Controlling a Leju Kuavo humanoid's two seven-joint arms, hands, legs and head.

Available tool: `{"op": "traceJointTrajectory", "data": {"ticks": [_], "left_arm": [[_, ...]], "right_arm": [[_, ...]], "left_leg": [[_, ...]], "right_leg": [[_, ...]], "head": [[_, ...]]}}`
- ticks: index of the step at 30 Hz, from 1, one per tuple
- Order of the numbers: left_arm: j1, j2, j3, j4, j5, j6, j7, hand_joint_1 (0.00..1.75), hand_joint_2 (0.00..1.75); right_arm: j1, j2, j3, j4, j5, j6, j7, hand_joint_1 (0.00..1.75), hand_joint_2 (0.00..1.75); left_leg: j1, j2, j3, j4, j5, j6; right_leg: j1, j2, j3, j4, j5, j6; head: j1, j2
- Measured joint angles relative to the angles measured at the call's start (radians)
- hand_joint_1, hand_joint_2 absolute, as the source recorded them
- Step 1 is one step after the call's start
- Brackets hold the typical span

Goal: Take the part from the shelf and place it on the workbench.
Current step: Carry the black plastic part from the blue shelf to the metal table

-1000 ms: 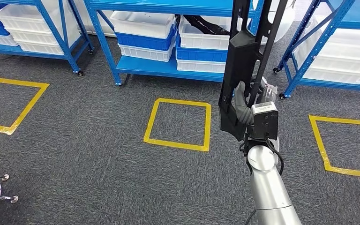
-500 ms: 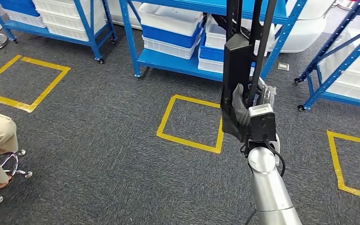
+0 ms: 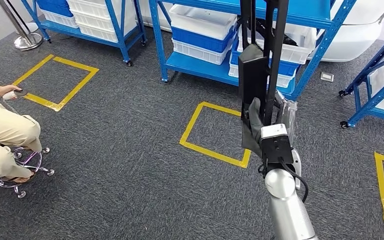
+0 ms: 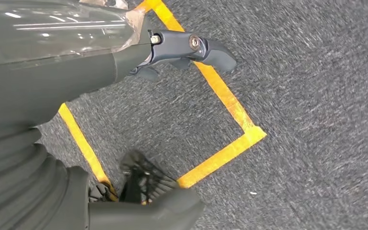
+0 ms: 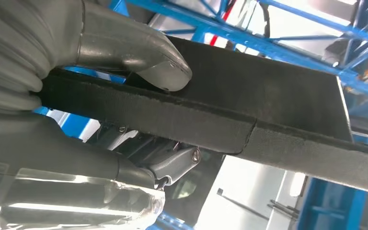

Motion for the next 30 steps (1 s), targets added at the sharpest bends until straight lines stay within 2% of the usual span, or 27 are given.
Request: {"op": "traceJointTrajectory", "data": {"ticks": [1, 2, 3, 4, 5, 6, 8, 9, 11, 12, 13, 14, 16, 17, 18, 19, 20, 22, 23, 24, 26, 27, 28, 30], "left_arm": [[-0.001, 0.0, 0.001, 0.0, 0.004, 0.0, 0.0, 0.0, 1.75], [-0.001, 0.001, 0.003, 0.0, 0.007, 0.0, -0.001, 0.0, 1.75], [-0.001, 0.001, 0.006, 0.0, 0.009, 0.0, -0.001, 0.0, 1.75], [-0.001, 0.001, 0.009, 0.0, 0.011, 0.0, -0.002, 0.0, 1.75], [-0.001, 0.001, 0.011, 0.0, 0.012, 0.0, -0.002, 0.0, 1.75], [-0.001, 0.001, 0.013, 0.0, 0.012, 0.0, -0.002, 0.0, 1.75], [-0.003, 0.002, 0.015, 0.0, 0.012, -0.001, -0.004, 0.0, 1.75], [-0.004, 0.002, 0.015, 0.0, 0.012, -0.001, -0.004, 0.0, 1.75], [-0.004, 0.002, 0.016, 0.0, 0.009, 0.001, -0.004, 0.0, 1.75], [-0.004, 0.001, 0.016, 0.0, 0.008, 0.004, -0.003, 0.0, 1.75], [-0.004, 0.0, 0.016, 0.0, 0.006, 0.007, -0.003, 0.0, 1.75], [-0.004, 0.0, 0.017, 0.0, 0.005, 0.011, -0.002, 0.0, 1.75], [-0.005, -0.001, 0.018, 0.0, 0.004, 0.021, 0.0, 0.0, 1.75], [-0.004, -0.001, 0.018, 0.0, 0.004, 0.024, 0.002, 0.0, 1.75], [-0.004, -0.001, 0.019, 0.0, 0.003, 0.025, 0.002, 0.0, 1.75], [-0.003, -0.001, 0.02, 0.0, 0.003, 0.025, 0.003, 0.0, 1.75], [-0.002, -0.002, 0.022, 0.0, 0.003, 0.024, 0.002, 0.0, 1.75], [-0.002, -0.002, 0.024, 0.0, 0.002, 0.022, 0.001, 0.0, 1.75], [-0.002, -0.003, 0.024, 0.0, 0.002, 0.023, 0.001, 0.0, 1.75], [-0.002, -0.003, 0.024, 0.0, 0.002, 0.024, 0.002, 0.0, 1.75], [0.0, -0.002, 0.026, 0.0, 0.003, 0.025, 0.002, 0.0, 1.75], [0.001, -0.002, 0.029, 0.0, 0.005, 0.025, 0.002, 0.0, 1.75], [0.002, -0.001, 0.032, 0.0, 0.008, 0.025, 0.002, 0.0, 1.75], [0.001, -0.001, 0.038, 0.0, 0.011, 0.025, 0.001, 0.0, 1.75]], "right_arm": [[0.004, 0.004, 0.001, -0.004, 0.006, 0.004, 0.0, 1.75, 1.75], [0.009, 0.007, 0.003, -0.007, 0.011, 0.007, 0.001, 1.75, 1.75], [0.013, 0.01, 0.004, -0.009, 0.015, 0.009, 0.002, 1.75, 1.75], [0.017, 0.013, 0.007, -0.011, 0.017, 0.009, 0.003, 1.75, 1.75], [0.019, 0.016, 0.008, -0.014, 0.018, 0.009, 0.003, 1.75, 1.75], [0.02, 0.019, 0.01, -0.017, 0.019, 0.009, 0.003, 1.75, 1.75], [0.02, 0.023, 0.011, -0.026, 0.022, 0.009, 0.004, 1.75, 1.75], [0.021, 0.024, 0.013, -0.031, 0.025, 0.009, 0.004, 1.75, 1.75], [0.028, 0.025, 0.015, -0.043, 0.033, 0.008, 0.005, 1.75, 1.75], [0.033, 0.026, 0.017, -0.051, 0.036, 0.008, 0.005, 1.75, 1.75], [0.037, 0.026, 0.017, -0.058, 0.039, 0.008, 0.005, 1.75, 1.75], [0.041, 0.025, 0.018, -0.065, 0.041, 0.008, 0.005, 1.75, 1.75], [0.051, 0.024, 0.018, -0.073, 0.045, 0.009, 0.006, 1.75, 1.75], [0.057, 0.023, 0.018, -0.075, 0.048, 0.01, 0.007, 1.75, 1.75], [0.064, 0.022, 0.018, -0.076, 0.052, 0.011, 0.008, 1.75, 1.75], [0.071, 0.022, 0.018, -0.08, 0.057, 0.012, 0.008, 1.75, 1.75], [0.077, 0.022, 0.019, -0.086, 0.063, 0.012, 0.008, 1.75, 1.75], [0.083, 0.023, 0.02, -0.104, 0.076, 0.012, 0.008, 1.75, 1.75], [0.085, 0.023, 0.022, -0.114, 0.082, 0.012, 0.008, 1.75, 1.75], [0.086, 0.023, 0.022, -0.124, 0.089, 0.012, 0.008, 1.75, 1.75], [0.087, 0.023, 0.025, -0.137, 0.11, 0.011, 0.012, 1.75, 1.75], [0.085, 0.024, 0.027, -0.142, 0.127, 0.008, 0.015, 1.75, 1.75], [0.082, 0.024, 0.029, -0.149, 0.148, 0.004, 0.02, 1.75, 1.75], [0.071, 0.025, 0.033, -0.161, 0.191, -0.007, 0.031, 1.75, 1.75]], "left_leg": [[0.001, 0.012, -0.03, 0.071, -0.036, -0.003], [0.001, 0.017, -0.054, 0.127, -0.059, -0.005], [0.001, 0.02, -0.063, 0.154, -0.064, -0.006], [0.001, 0.022, -0.054, 0.143, -0.052, -0.005], [0.001, 0.028, -0.024, 0.093, -0.025, -0.003], [0.0, 0.044, 0.018, 0.02, 0.004, 0.001], [-0.006, 0.069, 0.08, -0.094, 0.039, 0.011], [-0.01, 0.074, 0.091, -0.117, 0.042, 0.016], [-0.014, 0.058, 0.088, -0.122, 0.045, 0.026], [-0.013, 0.051, 0.09, -0.127, 0.049, 0.032], [-0.01, 0.043, 0.091, -0.133, 0.054, 0.039], [-0.007, 0.035, 0.093, -0.138, 0.059, 0.046], [-0.005, 0.018, 0.091, -0.141, 0.064, 0.055], [-0.005, 0.008, 0.089, -0.14, 0.065, 0.056], [-0.005, -0.003, 0.087, -0.14, 0.066, 0.056], [-0.005, -0.014, 0.086, -0.14, 0.067, 0.056], [-0.005, -0.025, 0.086, -0.139, 0.068, 0.054], [-0.006, -0.047, 0.086, -0.137, 0.07, 0.049], [-0.008, -0.056, 0.084, -0.136, 0.071, 0.044], [-0.01, -0.064, 0.082, -0.135, 0.073, 0.039], [-0.01, -0.078, 0.075, -0.136, 0.077, 0.027], [-0.008, -0.075, 0.071, -0.133, 0.076, 0.022], [-0.007, -0.06, 0.063, -0.118, 0.066, 0.017], [-0.005, -0.014, 0.025, -0.033, 0.013, 0.01]], "right_leg": [[0.003, -0.008, -0.001, 0.0, 0.0, -0.003], [0.005, -0.017, -0.001, 0.001, 0.0, -0.003], [0.007, -0.026, -0.002, 0.001, 0.0, -0.003], [0.009, -0.034, -0.002, 0.001, -0.001, -0.003], [0.009, -0.043, -0.001, 0.001, -0.001, -0.003], [0.011, -0.05, 0.0, 0.001, -0.002, -0.002], [0.02, -0.064, -0.001, 0.003, -0.004, 0.002], [0.025, -0.07, -0.001, 0.003, -0.005, 0.004], [0.029, -0.084, 0.001, 0.0, -0.005, 0.012], [0.029, -0.084, -0.001, 0.003, -0.01, 0.016], [0.029, -0.072, -0.008, 0.02, -0.022, 0.019], [0.027, -0.053, -0.025, 0.059, -0.044, 0.02], [0.021, -0.013, -0.088, 0.191, -0.104, 0.015], [0.018, -0.005, -0.121, 0.257, -0.127, 0.017], [0.017, -0.003, -0.141, 0.297, -0.137, 0.022], [0.015, -0.001, -0.141, 0.297, -0.13, 0.029], [0.013, 0.002, -0.122, 0.257, -0.108, 0.038], [0.009, 0.027, -0.048, 0.107, -0.048, 0.05], [0.008, 0.04, -0.02, 0.047, -0.027, 0.049], [0.009, 0.05, -0.003, 0.009, -0.014, 0.046], [0.011, 0.044, 0.001, -0.003, -0.006, 0.034], [0.007, 0.036, 0.003, -0.004, -0.002, 0.028], [0.002, 0.028, 0.003, -0.006, 0.002, 0.02], [-0.006, 0.009, 0.004, -0.01, 0.006, 0.004]], "head": [[-0.002, 0.0], [-0.001, 0.0], [-0.002, 0.0], [-0.002, 0.0], [-0.002, 0.0], [-0.002, 0.0], [0.0, 0.0], [0.001, 0.0], [0.004, 0.0], [0.003, 0.0], [0.004, 0.0], [0.005, 0.0], [0.009, 0.0], [0.01, 0.0], [0.01, 0.0], [0.01, 0.0], [0.01, 0.0], [0.011, 0.0], [0.011, 0.0], [0.01, 0.0], [0.01, 0.0], [0.01, 0.0], [0.009, 0.0], [0.004, 0.0]]}}
